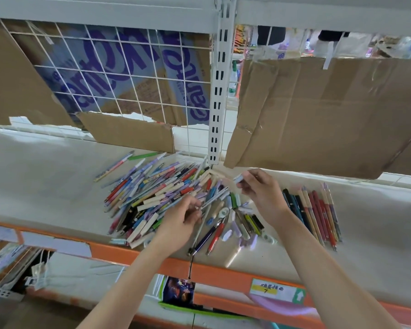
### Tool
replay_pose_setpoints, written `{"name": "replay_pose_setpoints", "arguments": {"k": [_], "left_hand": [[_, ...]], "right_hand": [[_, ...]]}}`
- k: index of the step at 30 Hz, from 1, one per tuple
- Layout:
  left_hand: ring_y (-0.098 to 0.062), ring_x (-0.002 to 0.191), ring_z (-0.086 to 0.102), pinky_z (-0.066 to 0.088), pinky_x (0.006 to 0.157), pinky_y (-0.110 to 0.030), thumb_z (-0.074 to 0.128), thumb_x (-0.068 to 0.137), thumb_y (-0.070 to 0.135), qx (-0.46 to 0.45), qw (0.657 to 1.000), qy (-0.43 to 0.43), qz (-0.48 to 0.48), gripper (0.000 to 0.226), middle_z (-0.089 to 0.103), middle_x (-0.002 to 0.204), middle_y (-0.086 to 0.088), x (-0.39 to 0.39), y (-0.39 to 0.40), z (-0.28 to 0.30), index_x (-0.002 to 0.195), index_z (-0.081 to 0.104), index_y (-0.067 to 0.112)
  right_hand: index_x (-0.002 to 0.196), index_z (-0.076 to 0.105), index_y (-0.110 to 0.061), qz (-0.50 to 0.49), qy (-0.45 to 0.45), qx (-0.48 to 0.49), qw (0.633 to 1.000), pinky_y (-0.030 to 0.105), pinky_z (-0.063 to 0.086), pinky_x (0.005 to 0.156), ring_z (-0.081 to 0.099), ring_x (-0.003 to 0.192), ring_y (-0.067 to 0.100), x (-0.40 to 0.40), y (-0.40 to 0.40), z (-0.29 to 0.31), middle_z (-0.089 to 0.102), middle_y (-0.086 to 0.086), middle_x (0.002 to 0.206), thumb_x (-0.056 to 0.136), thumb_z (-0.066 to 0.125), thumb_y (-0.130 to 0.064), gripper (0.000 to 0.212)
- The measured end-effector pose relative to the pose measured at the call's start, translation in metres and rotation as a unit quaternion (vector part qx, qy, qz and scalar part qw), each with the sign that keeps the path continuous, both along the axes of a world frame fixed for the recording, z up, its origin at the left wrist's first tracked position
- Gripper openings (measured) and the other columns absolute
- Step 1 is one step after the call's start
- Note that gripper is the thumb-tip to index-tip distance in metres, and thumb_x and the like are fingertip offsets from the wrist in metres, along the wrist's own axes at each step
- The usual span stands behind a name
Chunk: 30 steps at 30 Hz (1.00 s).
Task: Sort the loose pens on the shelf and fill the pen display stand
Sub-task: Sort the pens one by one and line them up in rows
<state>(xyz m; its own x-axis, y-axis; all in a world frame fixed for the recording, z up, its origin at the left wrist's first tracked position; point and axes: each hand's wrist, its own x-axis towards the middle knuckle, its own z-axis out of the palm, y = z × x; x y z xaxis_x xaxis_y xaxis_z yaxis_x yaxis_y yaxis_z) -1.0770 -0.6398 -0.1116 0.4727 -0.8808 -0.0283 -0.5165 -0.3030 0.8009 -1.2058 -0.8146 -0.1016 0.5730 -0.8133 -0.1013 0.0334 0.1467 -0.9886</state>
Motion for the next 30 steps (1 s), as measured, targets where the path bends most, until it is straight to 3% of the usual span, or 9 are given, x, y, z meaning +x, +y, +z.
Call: {"name": "replay_pose_setpoints", "arguments": {"k": [3,9,14,18,23,26,30], "left_hand": [[-0.004,0.087,0.058,0.037,0.067,-0.009,0.049,0.095,0.015,0.006,1.000,-0.005,-0.005,0.012,0.061,0.091,0.009,-0.002,-0.002,0.002,0.099,0.046,0.026],[0.002,0.083,0.057,0.037,0.061,-0.005,0.048,0.096,0.018,0.013,1.000,-0.010,-0.004,0.014,0.061,0.089,0.011,-0.004,-0.003,0.004,0.098,0.045,0.031],[0.000,0.082,0.056,0.039,0.065,-0.002,0.048,0.096,0.018,0.004,1.000,-0.005,-0.014,0.009,0.063,0.089,0.008,-0.005,-0.003,0.005,0.096,0.048,0.027],[-0.013,0.078,0.059,0.040,0.068,-0.014,0.047,0.097,0.019,-0.016,0.999,0.031,-0.026,0.008,0.063,0.078,0.003,-0.009,-0.005,0.009,0.092,0.053,0.022],[0.001,0.068,0.055,0.040,0.070,-0.013,0.049,0.095,0.012,-0.027,0.997,0.077,0.006,0.016,0.060,0.071,0.007,-0.014,-0.008,0.012,0.082,0.053,0.020],[-0.002,0.063,0.053,0.038,0.061,-0.012,0.049,0.094,0.008,-0.034,0.999,-0.010,0.038,0.023,0.058,0.068,0.010,-0.020,-0.012,0.009,0.077,0.049,0.023],[-0.002,0.048,0.044,0.031,0.046,-0.017,0.050,0.092,0.007,-0.062,0.985,-0.150,0.055,0.011,0.050,0.059,0.011,-0.033,-0.011,0.002,0.083,0.053,0.014]], "right_hand": [[0.089,0.062,-0.002,0.029,-0.066,0.046,0.996,0.018,0.051,0.064,0.063,0.067,0.009,-0.003,0.007,0.002,0.067,0.003,0.072,0.094,0.052,-0.011,0.014],[0.087,0.062,-0.004,0.042,-0.047,0.029,0.998,0.022,0.050,0.066,0.063,0.072,0.015,-0.006,0.009,0.001,0.066,0.005,0.073,0.093,0.054,-0.012,0.013],[0.089,0.061,-0.004,0.020,-0.054,0.032,0.998,0.020,0.051,0.065,0.063,0.069,0.015,-0.005,0.014,0.000,0.068,0.004,0.070,0.094,0.053,-0.013,0.013],[0.092,0.058,-0.001,0.026,-0.093,0.086,0.992,0.022,0.051,0.067,0.062,0.069,0.014,-0.003,0.023,0.001,0.066,0.008,0.074,0.094,0.052,-0.013,0.014],[0.086,0.049,-0.003,0.023,-0.043,0.010,0.999,0.023,0.050,0.061,0.058,0.064,0.015,-0.002,0.034,0.002,0.061,0.006,0.066,0.090,0.058,-0.008,0.012],[0.079,0.040,-0.008,-0.015,-0.072,0.047,0.996,0.027,0.043,0.056,0.050,0.056,0.015,0.000,0.042,-0.004,0.055,0.004,0.058,0.090,0.057,-0.002,0.022],[0.077,0.039,-0.009,-0.052,-0.089,0.112,0.988,0.026,0.043,0.053,0.051,0.053,0.016,-0.002,0.051,-0.012,0.057,0.005,0.057,0.088,0.060,-0.002,0.025]]}}
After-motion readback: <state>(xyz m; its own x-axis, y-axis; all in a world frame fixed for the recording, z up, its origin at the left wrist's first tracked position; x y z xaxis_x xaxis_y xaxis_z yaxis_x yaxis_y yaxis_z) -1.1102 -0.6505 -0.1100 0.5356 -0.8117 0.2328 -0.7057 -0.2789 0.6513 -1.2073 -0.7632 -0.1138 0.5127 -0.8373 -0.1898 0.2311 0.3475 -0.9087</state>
